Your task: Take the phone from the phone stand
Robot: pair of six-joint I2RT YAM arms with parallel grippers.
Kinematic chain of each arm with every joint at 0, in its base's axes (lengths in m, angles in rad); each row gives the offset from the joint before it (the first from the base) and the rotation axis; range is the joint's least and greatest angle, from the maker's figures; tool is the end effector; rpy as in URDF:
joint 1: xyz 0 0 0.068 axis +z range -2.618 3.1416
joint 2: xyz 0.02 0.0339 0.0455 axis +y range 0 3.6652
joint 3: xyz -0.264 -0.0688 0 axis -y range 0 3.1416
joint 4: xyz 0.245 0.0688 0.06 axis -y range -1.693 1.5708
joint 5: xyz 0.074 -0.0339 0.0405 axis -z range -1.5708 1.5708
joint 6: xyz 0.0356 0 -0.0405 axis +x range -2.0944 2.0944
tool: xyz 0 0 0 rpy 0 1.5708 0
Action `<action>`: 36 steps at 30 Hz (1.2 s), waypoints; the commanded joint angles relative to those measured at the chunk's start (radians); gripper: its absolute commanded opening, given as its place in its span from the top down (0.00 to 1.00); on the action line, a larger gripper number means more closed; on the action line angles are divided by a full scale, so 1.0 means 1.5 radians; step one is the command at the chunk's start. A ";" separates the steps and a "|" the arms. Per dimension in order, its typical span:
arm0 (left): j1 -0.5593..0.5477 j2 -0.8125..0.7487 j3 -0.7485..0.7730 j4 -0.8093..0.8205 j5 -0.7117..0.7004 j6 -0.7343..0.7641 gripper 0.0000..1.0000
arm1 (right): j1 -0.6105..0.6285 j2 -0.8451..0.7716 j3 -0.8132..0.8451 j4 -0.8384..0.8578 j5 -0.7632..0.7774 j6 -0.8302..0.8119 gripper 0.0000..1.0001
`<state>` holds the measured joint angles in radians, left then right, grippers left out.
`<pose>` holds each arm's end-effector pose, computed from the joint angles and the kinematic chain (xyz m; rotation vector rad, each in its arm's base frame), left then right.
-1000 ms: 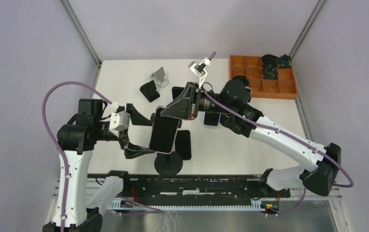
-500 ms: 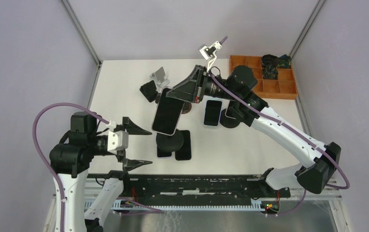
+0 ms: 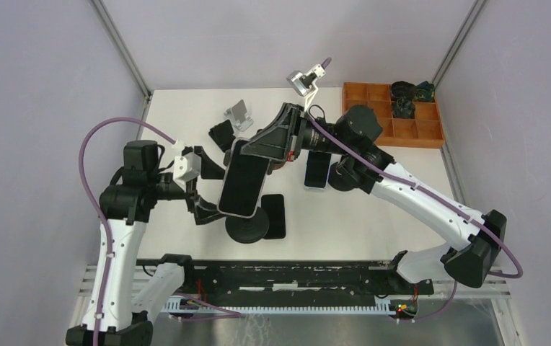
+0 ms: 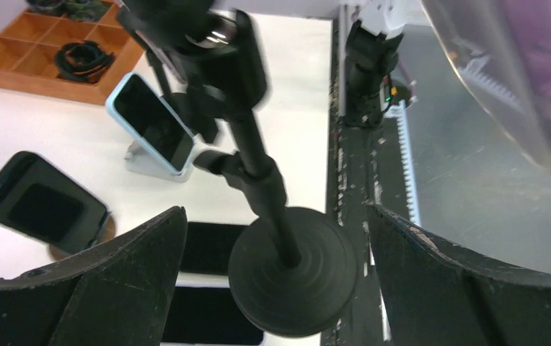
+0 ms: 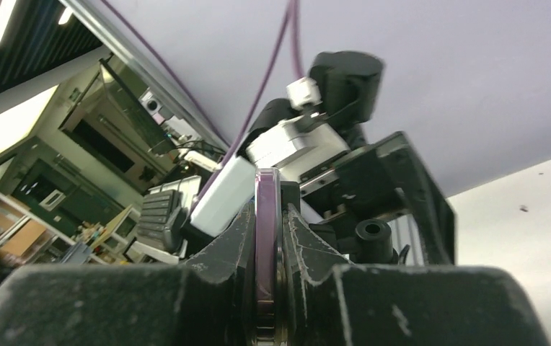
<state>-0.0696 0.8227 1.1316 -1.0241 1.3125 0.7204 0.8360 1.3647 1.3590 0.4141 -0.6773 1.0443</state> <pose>0.1156 -0.0426 0.3842 1.2419 1.3802 -1.0230 0.1877 0.2410 0.4709 -0.5851 1.4313 1.9585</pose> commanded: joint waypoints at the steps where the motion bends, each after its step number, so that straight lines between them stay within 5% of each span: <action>1: 0.001 0.027 0.034 0.009 0.102 -0.055 0.00 | 0.031 -0.009 0.021 0.146 0.026 0.041 1.00; 10: 0.000 0.082 0.071 -0.227 0.136 0.171 0.06 | 0.093 0.077 0.085 0.197 0.035 0.059 1.00; 19: 0.001 0.128 0.105 -0.293 0.130 0.247 0.32 | 0.111 0.091 0.074 0.238 0.047 0.063 1.00; 30: 0.002 0.127 0.117 -0.279 0.087 0.273 0.97 | 0.129 0.070 0.017 0.241 0.056 0.006 1.00; 36: 0.001 0.138 0.122 -0.240 0.067 0.247 0.98 | 0.141 0.061 -0.002 0.199 0.061 -0.058 0.99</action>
<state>-0.0689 1.0210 1.2667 -1.4445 1.4178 1.0729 1.0180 1.5249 1.3621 0.6285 -0.6300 1.0012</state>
